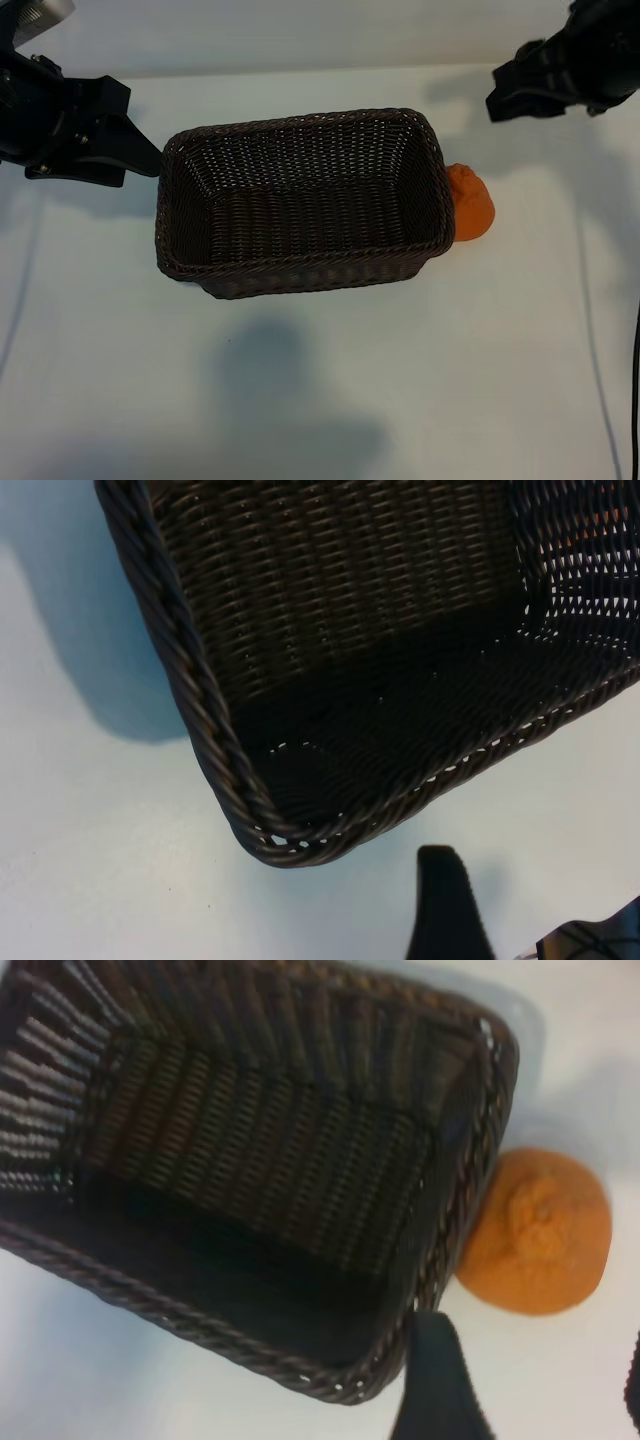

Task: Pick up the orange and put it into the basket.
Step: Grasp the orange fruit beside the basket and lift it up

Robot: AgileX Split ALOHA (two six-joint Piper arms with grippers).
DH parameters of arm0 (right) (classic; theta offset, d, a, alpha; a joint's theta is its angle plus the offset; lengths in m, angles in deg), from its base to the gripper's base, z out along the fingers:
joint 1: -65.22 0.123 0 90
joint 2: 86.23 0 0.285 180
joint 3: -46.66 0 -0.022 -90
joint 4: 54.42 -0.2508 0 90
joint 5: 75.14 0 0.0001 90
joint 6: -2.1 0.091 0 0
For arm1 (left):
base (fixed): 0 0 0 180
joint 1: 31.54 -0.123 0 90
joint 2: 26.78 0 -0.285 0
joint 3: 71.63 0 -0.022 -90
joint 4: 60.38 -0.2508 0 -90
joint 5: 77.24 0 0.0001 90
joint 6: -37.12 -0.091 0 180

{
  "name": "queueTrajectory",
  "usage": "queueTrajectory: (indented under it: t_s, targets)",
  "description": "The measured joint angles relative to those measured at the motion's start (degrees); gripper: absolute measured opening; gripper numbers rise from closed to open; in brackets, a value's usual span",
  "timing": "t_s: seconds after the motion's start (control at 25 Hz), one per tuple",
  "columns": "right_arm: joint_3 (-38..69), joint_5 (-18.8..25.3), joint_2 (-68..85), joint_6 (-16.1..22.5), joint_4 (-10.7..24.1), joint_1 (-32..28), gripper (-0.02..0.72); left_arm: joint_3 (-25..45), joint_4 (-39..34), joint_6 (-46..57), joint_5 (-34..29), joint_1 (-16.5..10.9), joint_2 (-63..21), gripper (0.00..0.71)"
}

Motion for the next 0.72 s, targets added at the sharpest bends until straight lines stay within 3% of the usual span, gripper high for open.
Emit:
queueTrajectory:
  t_s: [0.28,0.72]
  targets:
    - [0.0,0.5,-7.9,0.4,0.4,0.0,0.447,0.0,0.0,-0.2,-0.1,0.0,0.0,0.489]
    - [0.0,-2.2,-11.3,0.5,1.6,-1.3,0.447,0.0,0.0,-1.1,-0.2,0.0,0.0,0.489]
